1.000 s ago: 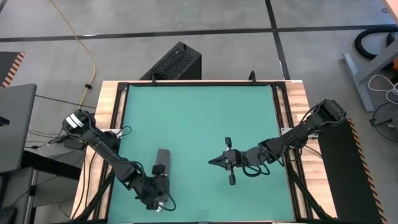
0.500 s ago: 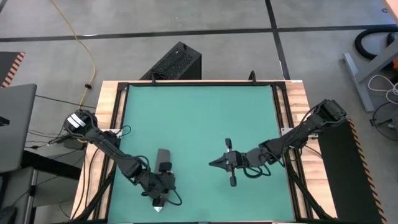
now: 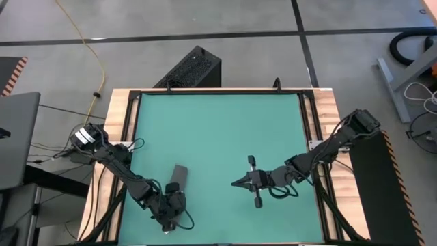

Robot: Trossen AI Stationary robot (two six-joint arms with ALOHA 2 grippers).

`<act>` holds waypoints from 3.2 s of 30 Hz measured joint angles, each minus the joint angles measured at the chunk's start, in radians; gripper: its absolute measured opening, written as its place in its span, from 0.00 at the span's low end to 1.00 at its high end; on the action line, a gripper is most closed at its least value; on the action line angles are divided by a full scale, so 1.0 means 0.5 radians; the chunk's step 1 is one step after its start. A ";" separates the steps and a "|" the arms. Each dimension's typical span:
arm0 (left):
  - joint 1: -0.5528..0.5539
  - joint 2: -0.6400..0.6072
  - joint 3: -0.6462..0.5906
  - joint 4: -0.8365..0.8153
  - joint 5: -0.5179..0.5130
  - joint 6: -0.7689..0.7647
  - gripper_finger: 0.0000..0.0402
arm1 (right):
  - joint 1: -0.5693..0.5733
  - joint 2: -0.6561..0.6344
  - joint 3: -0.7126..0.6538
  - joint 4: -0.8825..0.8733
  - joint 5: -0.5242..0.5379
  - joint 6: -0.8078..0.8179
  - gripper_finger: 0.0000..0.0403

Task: Roll towel
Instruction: Roll the gray towel

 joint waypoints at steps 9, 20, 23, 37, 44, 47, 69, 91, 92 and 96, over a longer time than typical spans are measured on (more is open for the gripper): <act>0.240 -0.003 0.185 0.046 -0.077 0.525 0.00 | -0.011 0.000 0.000 -0.005 0.001 -0.032 0.05; 0.557 -0.094 0.122 -0.490 0.017 0.586 0.00 | 0.050 0.000 0.000 -0.057 0.001 -0.023 0.05; 0.559 -0.102 0.117 -0.677 0.037 0.507 0.00 | 0.048 0.000 0.000 -0.076 0.002 -0.022 0.05; 0.392 -0.147 0.118 -0.787 -0.011 0.247 0.00 | 0.047 0.000 0.000 -0.080 0.002 -0.042 0.05; 0.322 -0.413 0.185 -0.857 -0.132 0.282 0.00 | 0.046 -0.001 -0.001 -0.082 0.002 -0.053 0.05; 0.266 -0.547 0.187 -1.083 -0.129 0.129 0.00 | 0.046 -0.001 -0.001 -0.091 0.002 -0.053 0.05; 0.048 -0.443 -0.089 -0.956 0.065 -0.249 0.00 | 0.029 -0.001 -0.001 -0.108 0.003 -0.042 0.05; 0.419 -0.618 -0.220 -1.216 0.053 -0.003 0.00 | -0.003 -0.001 -0.002 -0.103 -0.038 -0.038 0.05; 0.420 -0.629 -0.184 -1.249 0.045 0.024 0.00 | -0.003 -0.001 -0.002 -0.103 -0.038 -0.038 0.05; 0.428 -0.704 -0.057 -1.384 -0.071 0.104 0.00 | -0.011 -0.002 -0.002 -0.103 -0.039 -0.039 0.05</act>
